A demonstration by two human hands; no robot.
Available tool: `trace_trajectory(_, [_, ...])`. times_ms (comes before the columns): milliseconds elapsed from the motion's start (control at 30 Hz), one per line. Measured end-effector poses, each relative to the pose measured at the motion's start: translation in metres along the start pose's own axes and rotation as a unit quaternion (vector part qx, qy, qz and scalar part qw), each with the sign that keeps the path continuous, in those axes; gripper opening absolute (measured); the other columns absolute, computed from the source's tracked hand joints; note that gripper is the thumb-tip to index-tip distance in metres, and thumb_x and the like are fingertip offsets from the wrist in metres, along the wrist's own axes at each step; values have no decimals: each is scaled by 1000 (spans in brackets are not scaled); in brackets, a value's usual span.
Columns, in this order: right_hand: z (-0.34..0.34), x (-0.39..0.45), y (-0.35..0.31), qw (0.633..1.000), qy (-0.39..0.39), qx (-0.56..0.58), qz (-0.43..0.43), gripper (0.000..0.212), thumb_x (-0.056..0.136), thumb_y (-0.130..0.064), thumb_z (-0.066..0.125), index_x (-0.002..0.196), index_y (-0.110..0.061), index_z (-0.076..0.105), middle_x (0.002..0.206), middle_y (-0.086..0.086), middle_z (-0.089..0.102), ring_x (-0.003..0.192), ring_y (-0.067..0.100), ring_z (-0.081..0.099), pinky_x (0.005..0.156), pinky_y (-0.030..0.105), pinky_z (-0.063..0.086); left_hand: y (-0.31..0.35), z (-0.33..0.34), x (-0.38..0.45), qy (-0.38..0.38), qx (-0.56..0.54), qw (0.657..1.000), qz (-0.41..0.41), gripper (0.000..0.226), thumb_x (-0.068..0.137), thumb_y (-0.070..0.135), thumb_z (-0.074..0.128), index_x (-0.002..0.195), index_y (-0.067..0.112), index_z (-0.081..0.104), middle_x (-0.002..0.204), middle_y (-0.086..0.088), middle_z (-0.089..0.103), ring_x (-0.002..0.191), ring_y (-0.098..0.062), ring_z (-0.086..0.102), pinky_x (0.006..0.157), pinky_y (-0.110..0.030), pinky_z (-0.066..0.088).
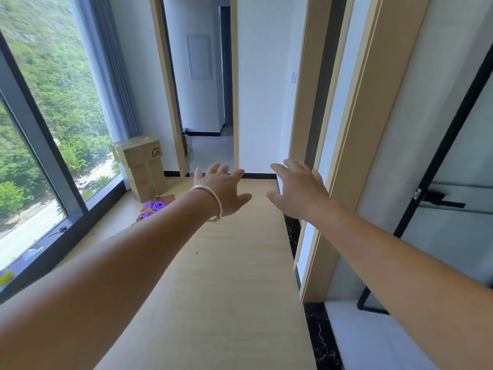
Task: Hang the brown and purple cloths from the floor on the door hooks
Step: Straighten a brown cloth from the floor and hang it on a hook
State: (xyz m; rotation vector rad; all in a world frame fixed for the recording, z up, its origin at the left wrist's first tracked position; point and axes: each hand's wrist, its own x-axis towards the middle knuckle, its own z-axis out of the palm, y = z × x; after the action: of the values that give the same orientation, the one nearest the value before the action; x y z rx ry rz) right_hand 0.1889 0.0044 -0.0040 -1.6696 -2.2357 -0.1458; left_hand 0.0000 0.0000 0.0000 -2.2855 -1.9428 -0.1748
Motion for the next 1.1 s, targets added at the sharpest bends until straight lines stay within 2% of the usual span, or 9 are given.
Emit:
trace_trajectory(167, [24, 59, 7, 1000, -2, -10, 12, 65, 90, -47, 51, 148, -28, 27, 155, 4, 26, 144, 22, 17, 113, 48, 20, -26, 21, 57, 2, 13, 1000, -1, 68, 89, 65, 40, 147, 33, 23, 152, -4, 29, 145, -26, 14, 114, -58, 15])
trace_trajectory(567, [71, 211, 10, 999, -13, -5, 53, 71, 85, -45, 60, 146, -26, 30, 152, 3, 30, 139, 23, 27, 111, 49, 26, -100, 53, 208, 15, 10, 1000, 20, 67, 89, 65, 40, 145, 33, 25, 153, -5, 28, 146, -27, 11, 113, -59, 9])
trace_trajectory(867, [114, 282, 32, 997, -45, 11, 66, 70, 86, -46, 57, 147, -28, 27, 151, 0, 31, 139, 21, 27, 111, 46, 26, -105, 79, 289, -8, -13, 1000, 17, 66, 90, 67, 33, 146, 32, 25, 153, -5, 29, 144, -26, 15, 114, -57, 15])
trace_trajectory(1000, [129, 319, 63, 995, -70, 16, 62, 69, 88, -46, 54, 148, -29, 27, 153, -1, 29, 140, 19, 26, 111, 44, 26, -97, 94, 331, -45, -21, 999, -5, 65, 90, 68, 29, 145, 32, 28, 147, -4, 37, 139, -25, 24, 112, -55, 19])
trace_trajectory(1100, [132, 352, 94, 995, -66, 26, 64, 66, 87, -45, 54, 146, -28, 30, 146, -1, 37, 135, 21, 32, 106, 43, 30, -85, 98, 370, -50, -29, 998, -16, 65, 90, 67, 31, 144, 31, 30, 146, -3, 37, 138, -24, 25, 111, -54, 22])
